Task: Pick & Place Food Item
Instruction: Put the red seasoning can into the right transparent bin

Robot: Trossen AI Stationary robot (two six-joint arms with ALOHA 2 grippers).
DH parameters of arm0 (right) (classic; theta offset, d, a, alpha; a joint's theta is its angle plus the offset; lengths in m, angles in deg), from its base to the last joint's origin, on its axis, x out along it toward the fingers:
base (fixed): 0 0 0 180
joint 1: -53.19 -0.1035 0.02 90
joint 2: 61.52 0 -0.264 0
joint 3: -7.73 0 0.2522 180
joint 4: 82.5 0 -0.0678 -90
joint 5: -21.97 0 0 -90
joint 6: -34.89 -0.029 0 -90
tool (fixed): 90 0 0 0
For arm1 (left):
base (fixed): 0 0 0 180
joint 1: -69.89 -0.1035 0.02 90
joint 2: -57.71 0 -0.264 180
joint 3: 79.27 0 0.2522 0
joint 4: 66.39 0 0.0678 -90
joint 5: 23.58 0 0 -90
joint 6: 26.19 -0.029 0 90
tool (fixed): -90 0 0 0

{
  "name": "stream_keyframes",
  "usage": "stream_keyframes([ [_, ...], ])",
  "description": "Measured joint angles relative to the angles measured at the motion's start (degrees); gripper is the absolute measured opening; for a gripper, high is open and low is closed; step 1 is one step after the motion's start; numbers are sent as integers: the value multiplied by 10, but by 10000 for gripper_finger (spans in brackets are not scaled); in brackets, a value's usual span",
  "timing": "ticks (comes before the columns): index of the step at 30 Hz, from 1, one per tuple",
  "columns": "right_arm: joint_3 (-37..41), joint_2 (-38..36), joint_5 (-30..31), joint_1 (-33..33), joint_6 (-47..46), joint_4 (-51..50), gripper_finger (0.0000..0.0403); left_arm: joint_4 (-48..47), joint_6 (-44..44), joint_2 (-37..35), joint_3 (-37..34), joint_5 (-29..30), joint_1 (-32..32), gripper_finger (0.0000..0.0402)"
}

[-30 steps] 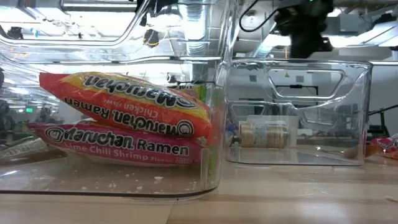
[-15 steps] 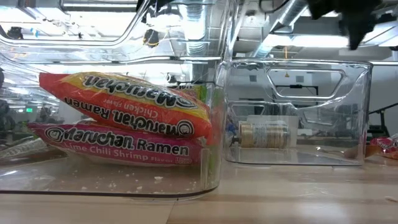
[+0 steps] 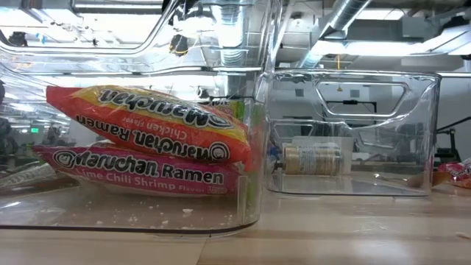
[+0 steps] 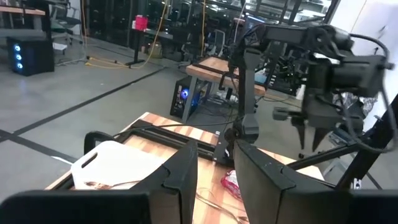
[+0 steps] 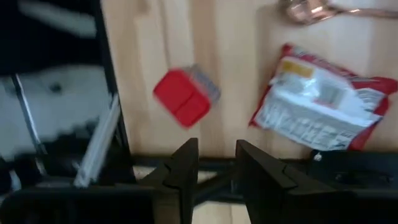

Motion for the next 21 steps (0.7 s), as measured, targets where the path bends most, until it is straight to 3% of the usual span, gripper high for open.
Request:
stream_keyframes([
  [6,0,50,-6,-78,8,4,129,0,-3,0,0,1,0,99],
  [15,0,117,21,-112,30,14,262,0,-4,0,0,1,0,99],
  [21,1,139,64,-127,86,71,291,0,-4,0,0,10,0,99],
])
